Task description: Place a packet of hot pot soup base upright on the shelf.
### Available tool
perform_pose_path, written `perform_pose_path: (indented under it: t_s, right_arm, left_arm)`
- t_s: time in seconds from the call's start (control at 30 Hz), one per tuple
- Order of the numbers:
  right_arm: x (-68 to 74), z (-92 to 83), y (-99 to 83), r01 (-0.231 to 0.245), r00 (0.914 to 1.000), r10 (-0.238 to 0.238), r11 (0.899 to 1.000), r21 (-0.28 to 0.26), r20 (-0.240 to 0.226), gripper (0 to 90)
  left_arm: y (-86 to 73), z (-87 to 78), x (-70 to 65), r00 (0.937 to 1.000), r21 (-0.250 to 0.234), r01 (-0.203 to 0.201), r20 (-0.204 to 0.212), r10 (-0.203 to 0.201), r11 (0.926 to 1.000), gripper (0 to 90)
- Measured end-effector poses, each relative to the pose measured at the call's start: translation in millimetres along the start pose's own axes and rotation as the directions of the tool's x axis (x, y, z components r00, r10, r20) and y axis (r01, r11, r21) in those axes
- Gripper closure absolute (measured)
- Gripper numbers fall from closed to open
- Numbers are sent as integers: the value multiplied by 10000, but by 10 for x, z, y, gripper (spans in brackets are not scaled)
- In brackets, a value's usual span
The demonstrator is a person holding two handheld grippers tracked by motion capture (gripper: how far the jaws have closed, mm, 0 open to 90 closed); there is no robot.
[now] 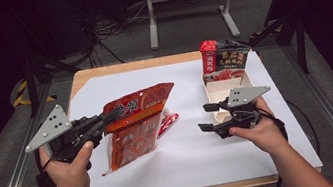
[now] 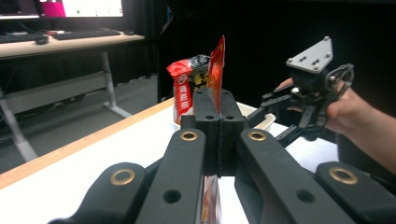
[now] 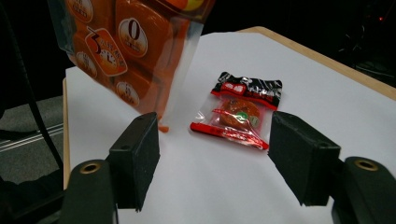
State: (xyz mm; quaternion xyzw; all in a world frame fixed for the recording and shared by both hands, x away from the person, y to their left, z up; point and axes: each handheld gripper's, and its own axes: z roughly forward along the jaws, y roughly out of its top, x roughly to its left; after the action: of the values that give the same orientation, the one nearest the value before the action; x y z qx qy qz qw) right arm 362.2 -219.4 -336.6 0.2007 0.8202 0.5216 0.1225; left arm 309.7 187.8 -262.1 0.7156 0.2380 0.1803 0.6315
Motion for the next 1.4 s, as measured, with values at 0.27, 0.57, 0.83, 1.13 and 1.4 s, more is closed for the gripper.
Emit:
perform_pose_path:
  t_s: [0.27, 0.57, 0.83, 1.13, 1.4]
  right_arm:
    - [68, 166, 76, 370, 9984, -387, 9985, -411, -411, 287]
    - [47, 215, 117, 936, 9945, -963, 9936, -627, -414, 263]
    - [31, 168, 98, 755, 9924, -836, 9931, -895, -904, 225]
    - [25, 196, 89, 609, 9888, -746, 9924, -1065, -1294, 226]
    - [5, 225, 67, 592, 9822, -841, 9872, -1483, -1681, 253]
  left_arm:
    - [77, 155, -98, 9984, -20, -159, 538, 160, 9999, 900]
    - [162, 348, -207, 9935, -100, -407, 1063, 416, 9991, 900]
    - [189, 461, -270, 9876, -129, -412, 1508, 427, 9991, 900]
    - [193, 605, -331, 9813, -138, -427, 1872, 446, 9990, 900]
    - [176, 650, -334, 9801, -220, -357, 1947, 394, 9991, 900]
